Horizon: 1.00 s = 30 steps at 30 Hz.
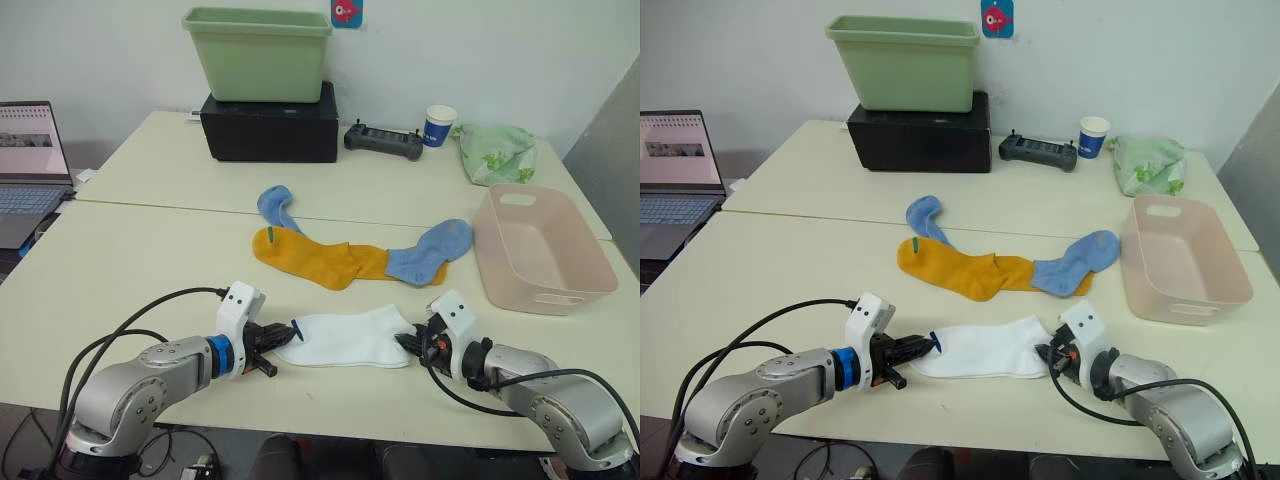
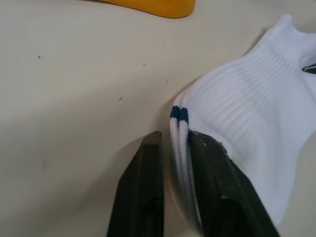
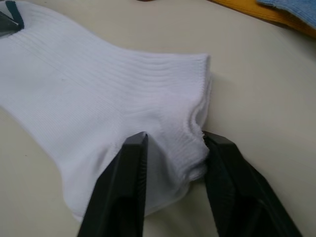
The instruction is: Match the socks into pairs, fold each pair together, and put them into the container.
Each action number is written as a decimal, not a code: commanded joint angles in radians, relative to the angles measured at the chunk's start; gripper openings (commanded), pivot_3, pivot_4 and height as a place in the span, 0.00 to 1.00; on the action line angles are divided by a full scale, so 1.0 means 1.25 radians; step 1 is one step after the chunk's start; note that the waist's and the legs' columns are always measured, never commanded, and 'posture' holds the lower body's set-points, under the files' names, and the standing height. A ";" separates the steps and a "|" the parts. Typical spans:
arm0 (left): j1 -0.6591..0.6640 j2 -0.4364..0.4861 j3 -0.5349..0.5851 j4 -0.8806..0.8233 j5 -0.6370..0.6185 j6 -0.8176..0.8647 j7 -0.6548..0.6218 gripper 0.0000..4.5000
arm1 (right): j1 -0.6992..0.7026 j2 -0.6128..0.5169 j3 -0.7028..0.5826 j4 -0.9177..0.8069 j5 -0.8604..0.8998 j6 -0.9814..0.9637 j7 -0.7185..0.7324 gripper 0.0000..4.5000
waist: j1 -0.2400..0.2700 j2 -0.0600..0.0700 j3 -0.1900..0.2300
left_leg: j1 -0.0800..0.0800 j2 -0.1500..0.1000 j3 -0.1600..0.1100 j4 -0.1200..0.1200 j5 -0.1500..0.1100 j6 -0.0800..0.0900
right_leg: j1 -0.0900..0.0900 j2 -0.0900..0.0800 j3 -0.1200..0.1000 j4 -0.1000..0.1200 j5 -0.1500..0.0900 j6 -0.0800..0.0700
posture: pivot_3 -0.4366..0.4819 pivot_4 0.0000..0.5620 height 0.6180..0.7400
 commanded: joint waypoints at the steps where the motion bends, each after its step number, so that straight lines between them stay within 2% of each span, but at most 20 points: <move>1: 0.019 0.020 0.029 -0.036 0.033 -0.054 -0.020 0.42 | 0.004 -0.026 -0.056 -0.035 0.009 0.009 0.012 0.63 | 0.000 0.000 0.000 | 0.000 0.000 0.000 0.000 0.000 0.000 | 0.000 0.000 0.000 0.000 0.000 0.001 | 0.48 0.27 0.83; 3: 0.029 0.034 0.049 -0.044 0.061 -0.117 -0.048 0.54 | 0.016 -0.032 -0.088 -0.070 0.034 -0.004 0.032 0.79 | 0.000 0.000 0.000 | 0.000 0.000 0.001 0.001 0.000 0.000 | 0.000 0.000 0.001 0.000 0.001 0.001 | 0.48 0.27 0.83; 5: 0.035 0.049 0.065 -0.047 0.072 -0.161 -0.084 0.55 | 0.028 -0.031 -0.113 -0.096 0.058 -0.010 0.049 0.93 | 0.000 0.000 0.000 | 0.000 0.000 0.001 0.001 0.000 0.000 | 0.000 0.000 0.001 0.000 0.001 0.001 | 0.48 0.27 0.83; 10: -0.006 0.129 0.126 -0.028 0.066 -0.227 -0.205 0.55 | 0.038 -0.059 -0.111 -0.191 0.102 -0.020 0.099 0.93 | 0.000 0.001 0.001 | -0.001 0.000 0.000 0.000 0.000 0.000 | -0.001 0.000 0.000 0.000 0.000 0.000 | 0.48 0.27 0.83; 11: -0.030 0.131 0.120 -0.022 0.052 -0.226 -0.223 0.50 | 0.014 -0.052 -0.079 -0.181 0.074 -0.034 0.085 0.94 | 0.001 0.001 0.001 | -0.001 0.000 0.000 0.000 0.000 0.000 | -0.001 0.000 -0.001 0.000 0.000 0.000 | 0.48 0.27 0.83; 13: -0.060 0.132 0.059 -0.031 0.055 -0.222 -0.260 0.42 | -0.044 -0.022 0.005 -0.129 0.017 -0.051 0.056 0.85 | 0.000 0.001 0.001 | -0.001 0.000 0.000 0.000 0.000 0.000 | 0.000 0.000 -0.001 0.000 0.000 0.000 | 0.48 0.27 0.83; 15: -0.071 0.120 -0.001 -0.035 0.078 -0.226 -0.276 0.29 | -0.084 -0.004 0.076 -0.080 -0.030 -0.066 0.048 0.74 | -0.002 0.001 0.001 | 0.000 0.000 0.001 0.000 0.000 0.000 | 0.000 0.000 0.001 0.000 0.001 0.002 | 0.48 0.27 0.83; 19: -0.068 0.082 -0.109 -0.010 0.143 -0.247 -0.274 0.01 | -0.125 0.016 0.166 0.002 -0.089 -0.091 0.058 0.42 | -0.001 0.001 0.000 | -0.001 0.000 0.001 0.001 0.000 0.000 | 0.000 0.000 0.001 -0.001 0.002 0.001 | 0.48 0.27 0.83; 20: -0.068 0.068 -0.134 0.005 0.171 -0.254 -0.259 0.00 | -0.129 0.018 0.179 0.020 -0.101 -0.096 0.059 0.31 | 0.000 0.001 0.000 | -0.001 0.000 0.001 0.000 0.000 0.000 | -0.001 0.000 0.001 -0.001 0.002 0.001 | 0.48 0.27 0.83; 24: -0.062 0.012 -0.188 0.063 0.242 -0.252 -0.198 0.00 | -0.098 -0.012 0.195 0.035 -0.134 -0.113 0.075 0.02 | 0.002 0.001 0.000 | -0.002 0.000 0.000 0.000 0.000 0.000 | -0.001 0.000 0.000 0.000 0.002 0.000 | 0.48 0.27 0.83; 30: -0.014 0.009 -0.220 0.083 0.288 -0.255 -0.199 0.00 | -0.038 -0.054 0.172 0.020 -0.153 -0.148 0.101 0.01 | 0.002 0.002 -0.001 | -0.001 0.000 0.000 0.000 0.000 0.000 | 0.000 0.000 0.000 0.000 0.002 0.000 | 0.48 0.27 0.83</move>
